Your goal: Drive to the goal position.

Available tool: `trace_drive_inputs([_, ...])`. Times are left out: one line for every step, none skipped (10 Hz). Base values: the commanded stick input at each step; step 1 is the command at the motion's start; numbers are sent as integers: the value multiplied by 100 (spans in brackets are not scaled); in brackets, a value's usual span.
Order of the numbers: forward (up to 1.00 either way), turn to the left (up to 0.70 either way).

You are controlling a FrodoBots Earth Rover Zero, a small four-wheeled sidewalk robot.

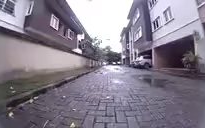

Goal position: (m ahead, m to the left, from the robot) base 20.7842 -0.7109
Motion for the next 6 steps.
trace_drive_inputs([70,0])
trace_drive_inputs([70,0])
trace_drive_inputs([70,0])
trace_drive_inputs([70,0])
trace_drive_inputs([70,0])
trace_drive_inputs([70,0])
